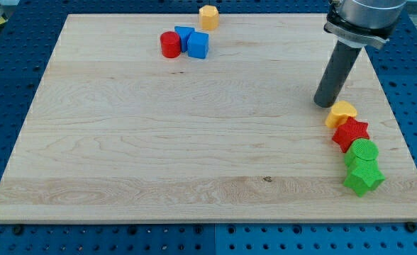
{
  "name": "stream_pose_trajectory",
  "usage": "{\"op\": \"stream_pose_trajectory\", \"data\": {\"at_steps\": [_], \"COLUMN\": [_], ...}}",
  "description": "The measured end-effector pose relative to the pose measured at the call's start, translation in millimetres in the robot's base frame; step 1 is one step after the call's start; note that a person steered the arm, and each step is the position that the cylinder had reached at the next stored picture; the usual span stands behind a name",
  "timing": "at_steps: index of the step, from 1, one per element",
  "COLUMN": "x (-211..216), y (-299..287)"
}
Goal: Slide the red circle towards the right side of the board
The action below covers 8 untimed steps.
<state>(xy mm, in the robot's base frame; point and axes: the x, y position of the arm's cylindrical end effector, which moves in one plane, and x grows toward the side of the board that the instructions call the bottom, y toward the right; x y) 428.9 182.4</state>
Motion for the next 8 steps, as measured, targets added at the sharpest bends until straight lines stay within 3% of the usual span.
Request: {"op": "stream_pose_trajectory", "data": {"at_steps": [2,6,8], "x": [-13.1,-77.3,-158.7], "y": [-73.5,-318.7,-380.9]}}
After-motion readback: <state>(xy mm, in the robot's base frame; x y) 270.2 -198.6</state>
